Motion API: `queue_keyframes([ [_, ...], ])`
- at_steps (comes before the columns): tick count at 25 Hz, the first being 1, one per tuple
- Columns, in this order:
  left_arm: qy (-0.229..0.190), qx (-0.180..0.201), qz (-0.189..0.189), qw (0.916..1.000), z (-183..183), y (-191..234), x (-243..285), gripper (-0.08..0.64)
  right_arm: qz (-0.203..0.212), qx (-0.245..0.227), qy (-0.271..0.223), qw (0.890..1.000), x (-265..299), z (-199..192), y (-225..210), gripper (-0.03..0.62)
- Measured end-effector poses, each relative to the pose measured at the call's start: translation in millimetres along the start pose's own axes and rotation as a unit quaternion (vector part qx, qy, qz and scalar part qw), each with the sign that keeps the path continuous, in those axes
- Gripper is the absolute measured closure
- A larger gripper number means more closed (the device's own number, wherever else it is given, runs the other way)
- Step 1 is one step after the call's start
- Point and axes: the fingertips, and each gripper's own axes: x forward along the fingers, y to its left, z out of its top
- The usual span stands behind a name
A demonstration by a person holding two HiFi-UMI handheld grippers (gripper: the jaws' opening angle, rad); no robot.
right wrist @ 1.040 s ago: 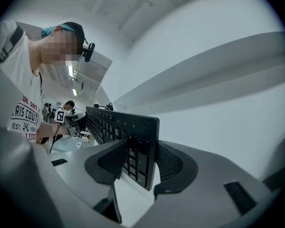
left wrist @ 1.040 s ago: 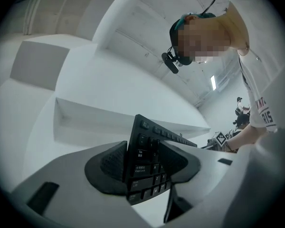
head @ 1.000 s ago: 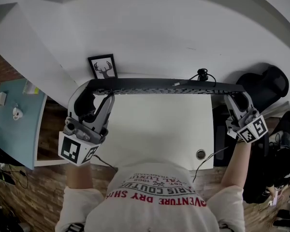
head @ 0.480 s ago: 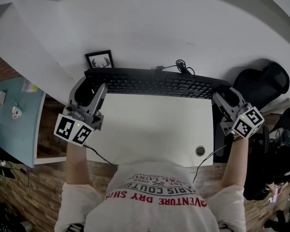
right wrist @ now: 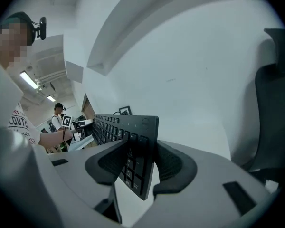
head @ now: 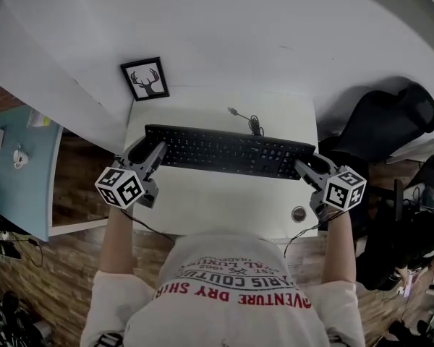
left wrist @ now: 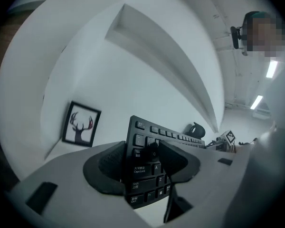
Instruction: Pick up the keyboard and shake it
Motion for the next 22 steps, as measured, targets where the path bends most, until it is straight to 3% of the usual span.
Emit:
queue_keyframes([
  [4,0.069,-0.06,0.022,0.9956,-73.3,15.6,-9.6,0.337,0.0,0.05,0.066,0.997,9.4,-61.7,-6.6,0.397],
  [9,0.123,-0.1,0.041,0.9865,-137.1,31.6,-18.4,0.336,-0.005,0.088,0.128,0.988,20.4,-121.0,-12.4,0.397],
  [15,0.163,-0.137,0.064,0.975,-180.5,44.8,-32.4,0.336,-0.001,0.125,0.156,0.98,29.9,-160.4,-10.2,0.397],
  [22,0.201,-0.151,0.077,0.9648,-212.2,53.6,-30.2,0.336,-0.011,0.147,0.19,0.971,37.0,-194.3,-20.8,0.396],
])
